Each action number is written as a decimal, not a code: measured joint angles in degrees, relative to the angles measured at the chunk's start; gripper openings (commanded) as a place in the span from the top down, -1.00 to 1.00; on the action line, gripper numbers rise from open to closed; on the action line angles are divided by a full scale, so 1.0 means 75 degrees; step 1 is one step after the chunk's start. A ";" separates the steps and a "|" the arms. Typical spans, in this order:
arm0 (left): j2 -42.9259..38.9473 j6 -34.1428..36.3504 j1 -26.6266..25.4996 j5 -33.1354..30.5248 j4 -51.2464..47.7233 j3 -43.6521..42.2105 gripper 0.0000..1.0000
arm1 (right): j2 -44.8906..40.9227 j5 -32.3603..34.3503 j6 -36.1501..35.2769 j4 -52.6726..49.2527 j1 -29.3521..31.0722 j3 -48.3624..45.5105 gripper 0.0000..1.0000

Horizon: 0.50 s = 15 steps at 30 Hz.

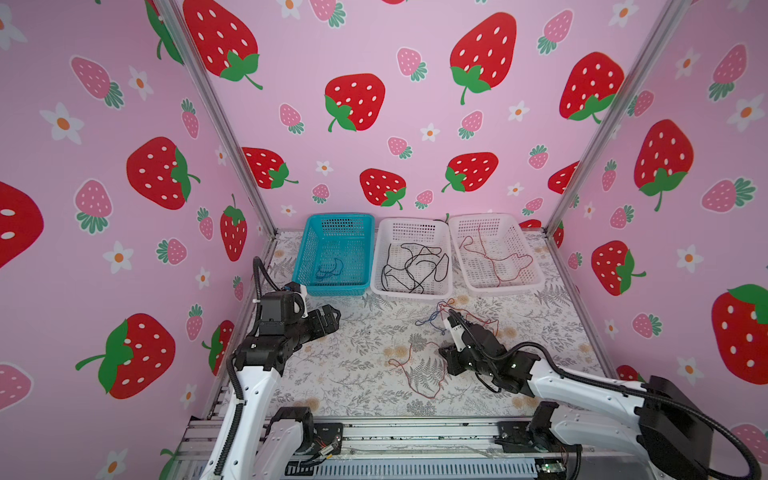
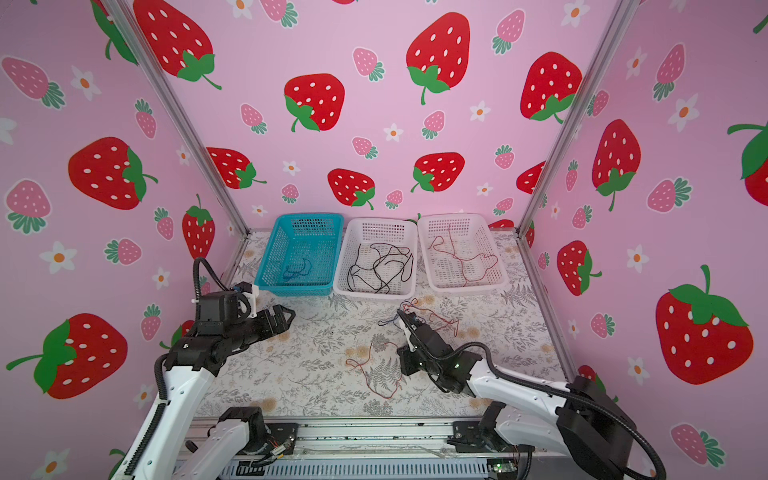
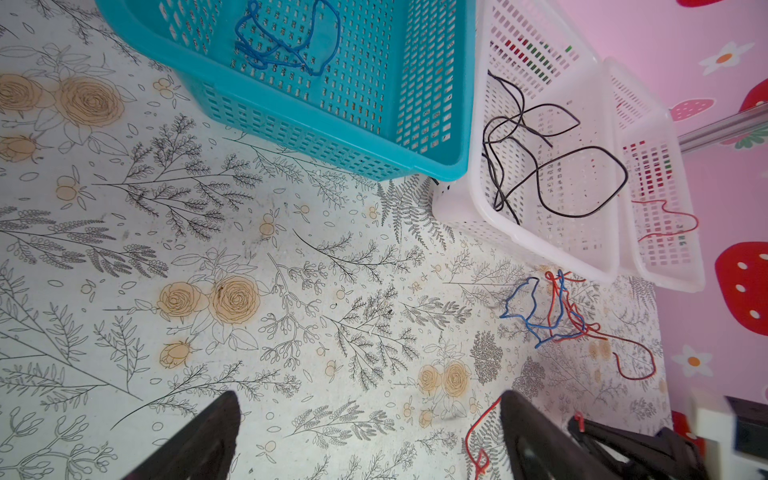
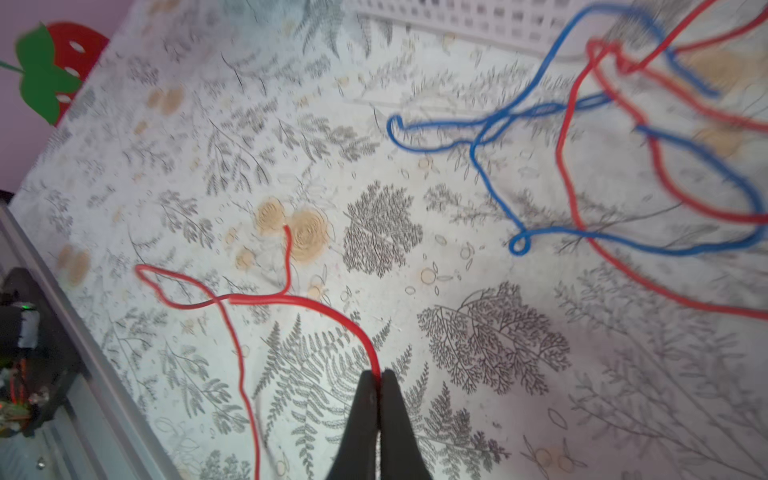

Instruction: Untangle the cables

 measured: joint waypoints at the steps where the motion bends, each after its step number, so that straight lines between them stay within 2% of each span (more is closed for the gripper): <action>1: 0.0000 0.0009 -0.0003 0.0000 0.0000 0.0000 -0.98 | -0.0204 0.0073 -0.0073 -0.0149 -0.0087 0.0198 1.00; 4: 0.0003 0.0017 -0.0003 -0.0003 0.0000 -0.0003 -0.98 | -0.0656 0.0207 -0.0353 -0.0557 -0.0752 0.0997 1.00; 7: 0.0012 0.0015 -0.0003 -0.0006 0.0000 -0.0003 -0.98 | -0.0790 0.0093 -0.0603 -0.0807 -0.1766 0.1786 1.00; 15: 0.0245 0.0015 -0.0003 0.0003 -0.0006 -0.0003 -0.98 | -0.0207 -0.0580 -0.0545 -0.0962 -0.4724 0.3465 1.00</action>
